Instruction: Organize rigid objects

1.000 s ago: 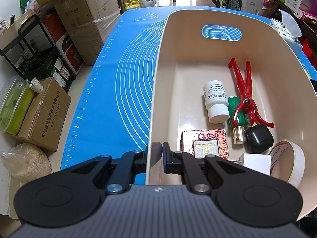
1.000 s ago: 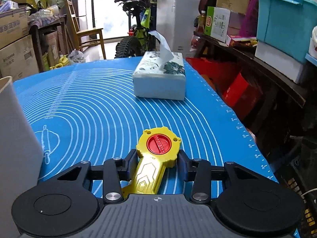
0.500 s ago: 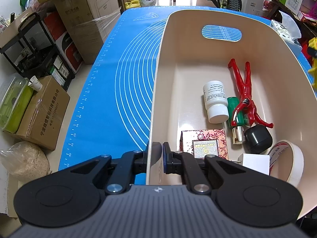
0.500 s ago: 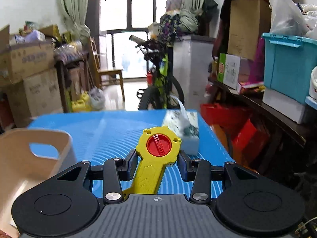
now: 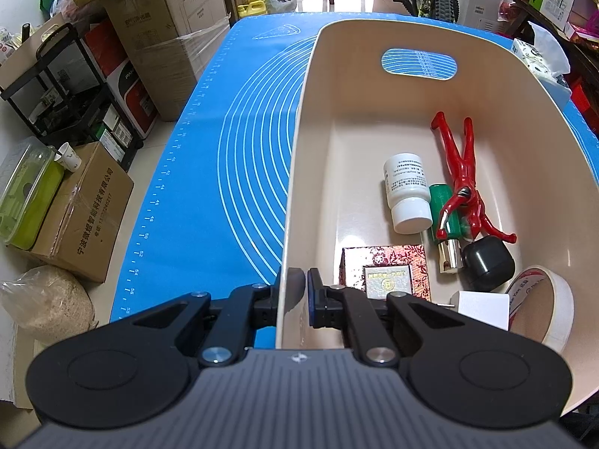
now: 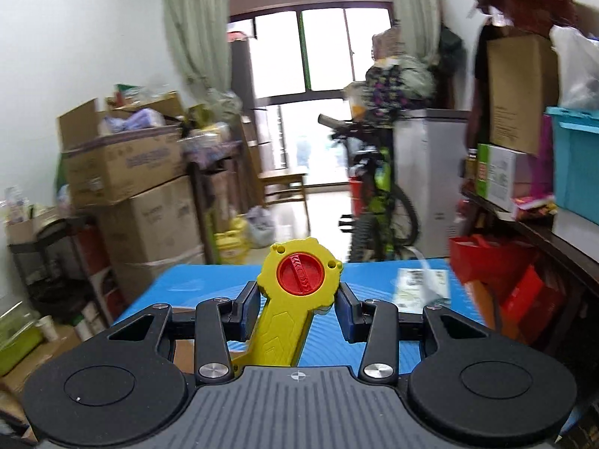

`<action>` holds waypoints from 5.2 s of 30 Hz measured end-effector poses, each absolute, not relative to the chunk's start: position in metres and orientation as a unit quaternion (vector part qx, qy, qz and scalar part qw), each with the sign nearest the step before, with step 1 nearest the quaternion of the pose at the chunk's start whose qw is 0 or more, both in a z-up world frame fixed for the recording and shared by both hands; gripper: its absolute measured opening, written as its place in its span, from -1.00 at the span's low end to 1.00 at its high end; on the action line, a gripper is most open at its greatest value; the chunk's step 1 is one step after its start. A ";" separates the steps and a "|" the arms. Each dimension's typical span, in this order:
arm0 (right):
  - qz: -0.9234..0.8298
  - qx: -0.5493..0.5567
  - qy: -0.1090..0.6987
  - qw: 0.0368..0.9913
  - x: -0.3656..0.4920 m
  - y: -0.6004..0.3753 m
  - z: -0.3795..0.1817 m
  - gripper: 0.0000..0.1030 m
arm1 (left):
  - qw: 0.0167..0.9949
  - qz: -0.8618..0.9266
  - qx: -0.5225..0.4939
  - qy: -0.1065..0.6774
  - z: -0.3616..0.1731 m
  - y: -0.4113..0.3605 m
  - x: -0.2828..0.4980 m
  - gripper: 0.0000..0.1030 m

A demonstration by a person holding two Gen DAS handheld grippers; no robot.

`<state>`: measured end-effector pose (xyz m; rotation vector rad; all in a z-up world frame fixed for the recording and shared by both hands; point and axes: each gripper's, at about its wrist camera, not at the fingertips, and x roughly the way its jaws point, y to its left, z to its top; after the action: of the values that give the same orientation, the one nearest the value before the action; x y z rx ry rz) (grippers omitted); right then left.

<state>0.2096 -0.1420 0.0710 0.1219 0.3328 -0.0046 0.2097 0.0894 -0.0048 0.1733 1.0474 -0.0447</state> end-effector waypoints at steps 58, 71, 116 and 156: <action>0.026 0.054 0.306 0.950 0.105 -0.083 0.094 0.91 | 0.916 -0.011 0.047 0.398 0.081 0.076 0.127 0.54; 0.009 0.047 0.306 0.951 0.013 -0.091 0.099 0.91 | 0.924 -0.021 0.064 0.376 0.102 0.067 0.059 0.62; -0.012 0.057 0.281 0.958 -0.109 -0.101 0.045 0.91 | 0.924 -0.051 0.072 0.372 0.040 0.060 -0.027 0.62; -0.008 0.050 0.295 0.954 -0.103 -0.099 0.037 0.91 | 0.922 -0.059 0.073 0.375 0.041 0.062 -0.026 0.62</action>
<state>-0.1029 -0.0989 0.0375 0.1012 0.5989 -0.0158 -0.0256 0.0624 0.0409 0.1506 0.7704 -0.1210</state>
